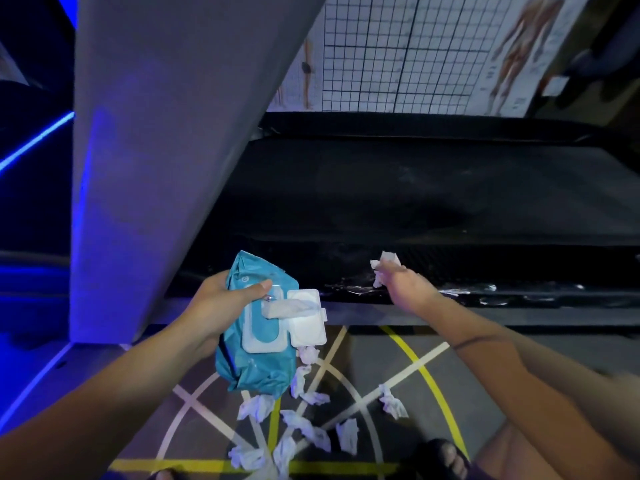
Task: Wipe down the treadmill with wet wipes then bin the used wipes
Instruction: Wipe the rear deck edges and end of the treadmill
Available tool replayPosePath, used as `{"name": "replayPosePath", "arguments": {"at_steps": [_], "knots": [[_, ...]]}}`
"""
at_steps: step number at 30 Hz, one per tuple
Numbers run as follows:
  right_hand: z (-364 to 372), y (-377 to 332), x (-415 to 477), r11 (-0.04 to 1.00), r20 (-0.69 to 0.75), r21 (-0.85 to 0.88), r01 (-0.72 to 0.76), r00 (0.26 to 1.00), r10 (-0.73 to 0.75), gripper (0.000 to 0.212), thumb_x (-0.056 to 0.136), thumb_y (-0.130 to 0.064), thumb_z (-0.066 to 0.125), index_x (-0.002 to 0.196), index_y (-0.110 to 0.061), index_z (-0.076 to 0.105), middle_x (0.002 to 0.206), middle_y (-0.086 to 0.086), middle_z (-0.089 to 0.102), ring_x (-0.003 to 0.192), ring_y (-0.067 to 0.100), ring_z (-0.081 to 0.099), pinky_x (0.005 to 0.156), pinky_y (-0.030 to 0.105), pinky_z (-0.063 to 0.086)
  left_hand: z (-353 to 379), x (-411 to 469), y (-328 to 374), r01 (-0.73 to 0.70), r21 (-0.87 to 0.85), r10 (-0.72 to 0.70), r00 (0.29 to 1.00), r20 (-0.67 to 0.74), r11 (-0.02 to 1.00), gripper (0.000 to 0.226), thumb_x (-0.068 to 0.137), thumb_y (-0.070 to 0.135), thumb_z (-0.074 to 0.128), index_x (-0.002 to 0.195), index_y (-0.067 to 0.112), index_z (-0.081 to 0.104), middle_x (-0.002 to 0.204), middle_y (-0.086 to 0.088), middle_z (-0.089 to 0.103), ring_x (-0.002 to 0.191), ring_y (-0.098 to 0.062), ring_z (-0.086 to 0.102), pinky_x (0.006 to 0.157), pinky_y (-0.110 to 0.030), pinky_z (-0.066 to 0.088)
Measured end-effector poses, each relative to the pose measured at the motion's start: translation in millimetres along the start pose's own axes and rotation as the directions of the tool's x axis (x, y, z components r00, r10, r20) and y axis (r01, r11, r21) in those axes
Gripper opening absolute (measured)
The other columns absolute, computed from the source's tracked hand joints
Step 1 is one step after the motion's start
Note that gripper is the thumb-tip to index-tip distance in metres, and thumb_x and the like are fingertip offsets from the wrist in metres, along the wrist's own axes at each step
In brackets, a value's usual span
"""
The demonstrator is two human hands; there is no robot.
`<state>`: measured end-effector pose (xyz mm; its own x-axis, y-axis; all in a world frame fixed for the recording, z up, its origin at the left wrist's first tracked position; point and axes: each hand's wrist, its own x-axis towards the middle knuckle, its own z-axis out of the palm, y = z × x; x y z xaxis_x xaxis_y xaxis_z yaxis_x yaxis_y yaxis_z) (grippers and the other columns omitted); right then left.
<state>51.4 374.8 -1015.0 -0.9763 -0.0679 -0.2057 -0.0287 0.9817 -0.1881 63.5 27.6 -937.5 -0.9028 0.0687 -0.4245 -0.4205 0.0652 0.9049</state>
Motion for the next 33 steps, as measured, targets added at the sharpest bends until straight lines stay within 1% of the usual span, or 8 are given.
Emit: {"name": "replayPosePath", "arguments": {"at_steps": [4, 7, 10, 14, 16, 19, 24, 33], "knots": [[10.8, 0.3, -10.1, 0.983, -0.138, 0.168, 0.068, 0.989, -0.045, 0.031, 0.104, -0.013, 0.045, 0.12, -0.036, 0.058, 0.113, -0.015, 0.059, 0.101, 0.015, 0.064, 0.084, 0.033, 0.05, -1.3, -2.0, 1.5, -0.006, -0.004, 0.006, 1.0, 0.004, 1.0, 0.017, 0.093, 0.013, 0.079, 0.108, 0.006, 0.075, 0.096, -0.011, 0.081, 0.077, -0.022, 0.078, 0.06, -0.03, 0.062], [19.1, -5.7, -19.2, 0.955, -0.175, 0.221, 0.199, 0.971, -0.162, 0.041, 0.097, 0.004, 0.05, 0.124, -0.024, 0.064, 0.115, -0.013, 0.069, 0.118, -0.005, 0.058, 0.103, 0.028, 0.047, -3.7, -1.8, 0.8, -0.004, 0.006, 0.004, 1.0, 0.008, 1.0, 0.017, 0.093, 0.013, 0.079, 0.108, 0.007, 0.075, 0.095, -0.01, 0.082, 0.077, -0.022, 0.079, 0.06, -0.029, 0.061], [12.0, -18.5, -25.4, 0.89, -0.237, 0.381, 0.248, 0.957, -0.165, 0.028, 0.101, 0.008, 0.044, 0.112, -0.001, 0.068, 0.092, 0.002, 0.076, 0.097, -0.028, 0.053, 0.094, 0.005, 0.039, -5.8, -0.8, -2.9, 0.007, 0.007, -0.007, 1.0, -0.004, 1.0, 0.017, 0.093, 0.013, 0.079, 0.108, 0.006, 0.075, 0.097, -0.012, 0.081, 0.077, -0.023, 0.078, 0.061, -0.03, 0.061], [-11.5, -16.0, -14.8, 0.776, -0.302, 0.623, 0.102, 0.946, 0.118, 0.031, 0.102, 0.002, 0.04, 0.106, -0.01, 0.067, 0.074, -0.002, 0.075, 0.084, -0.002, 0.07, 0.086, 0.021, 0.054, -5.1, -0.1, -6.6, 0.009, -0.001, -0.009, 1.0, -0.01, 1.0, 0.018, 0.093, 0.011, 0.079, 0.109, 0.004, 0.075, 0.096, -0.013, 0.081, 0.077, -0.024, 0.078, 0.062, -0.031, 0.061], [-22.6, -2.3, -5.5, 0.779, -0.34, 0.627, -0.009, 0.897, 0.284, 0.034, 0.098, 0.003, 0.041, 0.109, -0.015, 0.067, 0.072, -0.011, 0.072, 0.079, 0.004, 0.066, 0.076, 0.014, 0.052, -4.8, -1.4, -7.6, 0.008, -0.002, -0.008, 1.0, -0.003, 1.0, 0.018, 0.093, 0.011, 0.078, 0.109, 0.003, 0.075, 0.097, -0.013, 0.081, 0.078, -0.024, 0.078, 0.065, -0.032, 0.061], [-25.0, 12.5, 3.9, 0.817, -0.298, 0.568, -0.098, 0.901, 0.316, 0.031, 0.103, -0.006, 0.039, 0.11, -0.018, 0.067, 0.086, -0.001, 0.075, 0.079, 0.011, 0.065, 0.061, 0.008, 0.041, -7.4, -5.5, -9.1, 0.012, 0.008, -0.012, 1.0, 0.003, 1.0, 0.017, 0.094, 0.012, 0.078, 0.108, 0.005, 0.075, 0.096, -0.011, 0.081, 0.078, -0.023, 0.079, 0.062, -0.031, 0.061], [10.7, -7.2, 12.9, 0.947, -0.038, 0.307, -0.094, 0.993, 0.111, 0.04, 0.108, -0.024, 0.039, 0.146, -0.019, 0.052, 0.148, 0.007, 0.053, 0.136, 0.029, 0.05, 0.11, 0.035, 0.038, -22.3, -15.7, -15.9, 0.024, 0.01, -0.024, 1.0, -0.02, 1.0, 0.013, 0.095, 0.011, 0.076, 0.107, 0.006, 0.075, 0.097, -0.012, 0.081, 0.077, -0.022, 0.079, 0.06, -0.03, 0.062], [31.3, -36.7, 7.1, 0.951, -0.01, 0.222, 0.215, 0.976, -0.218, 0.047, 0.105, -0.007, 0.038, 0.15, -0.018, 0.046, 0.161, -0.004, 0.034, 0.148, 0.013, 0.031, 0.124, 0.036, 0.024, -43.8, -27.9, -30.0, 0.053, 0.033, -0.052, 0.998, -0.031, 0.998, 0.013, 0.096, 0.01, 0.075, 0.106, 0.003, 0.075, 0.093, -0.014, 0.081, 0.074, -0.022, 0.079, 0.055, -0.029, 0.061]]}}
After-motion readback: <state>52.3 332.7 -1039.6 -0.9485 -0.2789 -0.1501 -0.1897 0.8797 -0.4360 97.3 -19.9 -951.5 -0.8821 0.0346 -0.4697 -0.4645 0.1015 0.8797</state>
